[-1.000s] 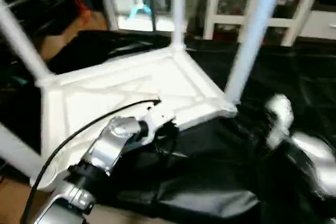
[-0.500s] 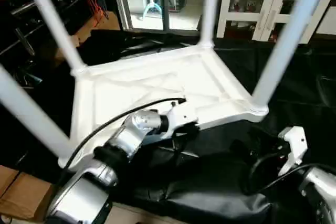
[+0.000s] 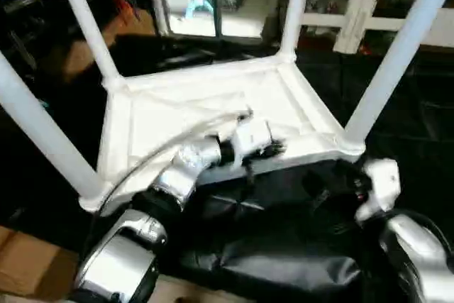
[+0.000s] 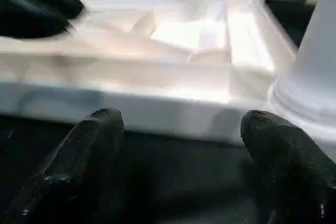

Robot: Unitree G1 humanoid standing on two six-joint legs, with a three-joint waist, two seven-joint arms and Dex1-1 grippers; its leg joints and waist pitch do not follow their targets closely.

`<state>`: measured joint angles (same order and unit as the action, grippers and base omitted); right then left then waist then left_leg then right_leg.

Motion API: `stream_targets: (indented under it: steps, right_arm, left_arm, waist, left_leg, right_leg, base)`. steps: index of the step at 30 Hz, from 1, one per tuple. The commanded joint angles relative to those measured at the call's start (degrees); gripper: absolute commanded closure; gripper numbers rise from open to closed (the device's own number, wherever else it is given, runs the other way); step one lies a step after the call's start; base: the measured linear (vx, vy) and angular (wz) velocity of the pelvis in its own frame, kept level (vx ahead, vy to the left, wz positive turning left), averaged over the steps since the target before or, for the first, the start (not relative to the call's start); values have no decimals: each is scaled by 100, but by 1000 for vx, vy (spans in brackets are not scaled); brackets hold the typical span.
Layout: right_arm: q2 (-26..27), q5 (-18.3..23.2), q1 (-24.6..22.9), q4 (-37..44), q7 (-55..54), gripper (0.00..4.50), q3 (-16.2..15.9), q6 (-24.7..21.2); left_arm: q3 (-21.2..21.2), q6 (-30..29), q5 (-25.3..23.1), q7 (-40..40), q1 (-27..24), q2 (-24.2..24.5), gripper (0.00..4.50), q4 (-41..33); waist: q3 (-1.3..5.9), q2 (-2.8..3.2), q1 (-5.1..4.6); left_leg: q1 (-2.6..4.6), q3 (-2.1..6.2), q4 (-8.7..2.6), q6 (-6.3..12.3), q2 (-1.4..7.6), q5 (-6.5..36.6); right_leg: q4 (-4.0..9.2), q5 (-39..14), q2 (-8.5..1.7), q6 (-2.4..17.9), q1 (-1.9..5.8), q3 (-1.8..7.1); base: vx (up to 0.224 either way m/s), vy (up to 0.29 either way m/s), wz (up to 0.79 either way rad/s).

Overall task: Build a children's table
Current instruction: Rotate leg to tighten

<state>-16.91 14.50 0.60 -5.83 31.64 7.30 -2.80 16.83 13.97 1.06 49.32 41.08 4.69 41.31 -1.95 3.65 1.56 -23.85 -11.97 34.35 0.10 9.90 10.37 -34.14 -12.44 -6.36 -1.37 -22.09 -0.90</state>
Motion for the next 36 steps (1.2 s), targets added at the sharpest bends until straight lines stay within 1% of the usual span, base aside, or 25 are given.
stream_targets:
  steps: [1, 2, 3, 5, 6, 7, 8, 10, 11, 12, 13, 14, 15, 18, 20, 24, 27, 28, 29, 31, 32, 33, 34, 35, 36]
  right_arm:
    - [22, -102, 114, -109, -157, 51, 5, 65]
    - [44, -149, 211, -180, -253, 51, 14, 83]
    - [78, -168, 317, -241, -344, 51, 37, 109]
    - [138, -190, 489, -335, -484, 51, 72, 145]
    - [155, -181, 546, -344, -503, 51, 68, 152]
    - [175, -151, 614, -344, -467, 51, 42, 157]
    - [211, -114, 754, -369, -406, 51, -15, 145]
    - [233, -62, 829, -374, -306, 51, -59, 144]
    - [270, 6, 968, -399, -134, 51, -146, 145]
    - [281, 25, 1013, -410, -80, 51, -175, 147]
    - [332, 79, 1249, -492, 135, 51, -311, 189]
    - [350, 65, 1356, -553, 163, 51, -350, 220]
    - [368, -11, 1518, -686, 96, 51, -371, 290]
    - [424, -221, 1974, -1126, -397, 51, -199, 546]
    - [462, -109, 2056, -1171, -449, 51, -51, 656]
    - [478, 93, 1545, -680, -92, 25, -74, 805]
    - [531, 347, 865, -109, 218, 6, -81, 1094]
    - [531, 423, 699, 24, 286, 2, -104, 1158]
    - [535, 463, 596, 113, 308, 0, -107, 1205]
    - [583, 569, 156, 562, 294, 0, -27, 1540]
    - [608, 577, 53, 705, 240, 0, 40, 1653]
    - [634, 518, -56, 903, 96, 0, 188, 1862]
    - [644, 455, -107, 1010, 5, 0, 285, 1994]
    - [645, 443, -114, 1025, -8, 0, 298, 2014]
    - [643, 342, -102, 1072, -143, 0, 412, 2142]
  left_arm:
    - [-117, -218, 283, 208, -236, 73, 343, -428]
    - [-131, -333, 347, 214, -394, 122, 332, -771]
    - [-163, -537, 428, 171, -593, 191, 319, -1200]
    - [-223, -862, 529, 65, -917, 319, 311, -1884]
    - [-272, -1079, 564, -3, -1068, 393, 297, -2189]
    - [-334, -1385, 601, -63, -1295, 524, 297, -2597]
    - [-465, -1793, 598, -211, -1711, 756, 297, -3293]
    - [-536, -2053, 661, -248, -1921, 864, 268, -3623]
    - [-599, -2436, 764, -226, -2244, 1043, 268, -4125]
    - [-612, -2553, 795, -215, -2341, 1097, 268, -4280]
    - [-647, -3107, 981, -227, -2769, 1311, 268, -5013]
    - [-662, -3266, 1062, -251, -2901, 1359, 268, -5241]
    - [-691, -3510, 1164, -329, -3080, 1417, 268, -5551]
    - [-811, -3995, 1289, -513, -3586, 1584, 268, -6252]
    - [-1062, -4236, 1449, -775, -3965, 1548, 268, -6659]
    - [-1759, -3852, 1477, -1438, -4657, 1088, 240, -7109]
    - [-2110, -3547, 1488, -1860, -5331, 808, 217, -7581]
    - [-2127, -3532, 1528, -1907, -5502, 779, 203, -7731]
    - [-2145, -3475, 1559, -1927, -5595, 742, 194, -7793]
    - [-2359, -2949, 1484, -2178, -5938, 476, 186, -7951]
    - [-2514, -2619, 1378, -2340, -5990, 329, 186, -7946]
    - [-2875, -2023, 1158, -2715, -6026, 42, 159, -7876]
    - [-3083, -1709, 1060, -2912, -6071, -107, 151, -7842]
    - [-3109, -1675, 1052, -2935, -6082, -125, 149, -7839]
    - [-3181, -1514, 954, -3024, -6155, -145, 147, -7809]
  waist:
    - [400, -168, 1]
    - [395, -309, -29]
    - [398, -288, -20]
    - [379, -358, -13]
    - [369, -308, -5]
    - [348, -384, -26]
    - [344, -414, -19]
    - [327, -407, -25]
    - [323, -423, -39]
    - [311, -464, -20]
    - [303, -462, -22]
    - [286, -504, -27]
    - [290, -484, -20]
    - [278, -504, -9]
    - [268, -530, -4]
    - [271, -561, 10]
    - [256, -593, -3]
    - [221, -599, 0]
    - [221, -599, 0]
    - [181, -572, -18]
    - [171, -549, -15]
    - [150, -545, -25]
    - [147, -575, -52]
    - [136, -557, -48]
    - [117, -586, -77]
  left_leg:
    - [222, 152, -314, 1127, 323, 29]
    - [221, 126, -300, 1157, 322, 3]
    - [190, 140, -293, 1161, 311, -15]
    - [196, 120, -310, 1132, 331, 110]
    - [219, 124, -322, 1048, 346, 182]
    - [225, 108, -330, 973, 339, 226]
    - [231, 115, -341, 901, 354, 236]
    - [216, 124, -352, 860, 352, 238]
    - [253, 97, -346, 756, 339, 344]
    - [230, 112, -362, 694, 354, 398]
    - [239, 104, -371, 649, 357, 446]
    - [246, 104, -385, 592, 364, 467]
    - [259, 103, -383, 539, 362, 455]
    - [322, 61, -387, 293, 340, 439]
    - [291, 62, -391, 201, 321, 439]
    - [242, 90, -393, 122, 323, 563]
    - [244, 118, -444, 40, 339, 1133]
    - [236, 138, -493, -62, 367, 1584]
    - [236, 138, -493, -62, 367, 1584]
    - [249, 163, -538, -349, 366, 2255]
    - [248, 173, -551, -397, 359, 2345]
    - [244, 176, -565, -419, 364, 2459]
    - [252, 185, -560, -491, 350, 2681]
    - [267, 200, -555, -527, 337, 2797]
    - [297, 215, -545, -574, 315, 3087]
  right_leg:
    - [228, 519, -160, 1510, 130, 22]
    - [225, 653, -146, 1519, 135, 27]
    - [190, 695, -175, 1534, 164, 31]
    - [209, 502, -188, 1516, 155, 37]
    - [207, 370, -178, 1494, 136, 42]
    - [229, 255, -134, 1442, 116, 46]
    - [204, 295, -140, 1435, 128, 47]
    - [188, 258, -143, 1370, 128, 50]
    - [207, 138, -109, 1334, 99, 66]
    - [194, 79, -135, 1317, 120, 73]
    - [193, 25, -120, 1298, 104, 71]
    - [199, -26, -107, 1294, 90, 70]
    - [185, -26, -102, 1290, 85, 69]
    - [192, 87, -49, 1234, 43, 82]
    - [184, 190, -43, 1105, 69, 93]
    - [208, 447, -45, 826, 124, 103]
    - [277, -62, -30, 680, 105, 95]
    - [344, -636, -47, 574, 77, 106]
    - [344, -636, -47, 574, 77, 106]
    - [448, -1471, -43, 321, 4, 133]
    - [455, -1562, -47, 275, 0, 134]
    - [501, -1682, -48, 233, -16, 138]
    - [522, -1933, -45, 123, -20, 134]
    - [544, -2119, -50, 73, -39, 129]
    - [588, -2599, -47, -48, -80, 121]
  base:
    - [0, 0, 0]
    - [0, 0, 0]
    - [0, 0, 0]
    - [0, 0, 0]
    - [0, 0, 0]
    - [0, 0, 0]
    - [0, 0, 0]
    - [0, 0, 0]
    - [0, 0, 0]
    - [0, 0, 0]
    - [0, 0, 0]
    - [0, 0, 0]
    - [0, 0, 0]
    - [0, 0, 0]
    - [0, 0, 0]
    - [0, 0, 0]
    - [0, 0, 0]
    - [0, 0, 0]
    - [0, 0, 0]
    - [0, 0, 0]
    - [0, 0, 0]
    - [0, 0, 0]
    - [0, 0, 0]
    - [0, 0, 0]
    - [0, 0, 0]
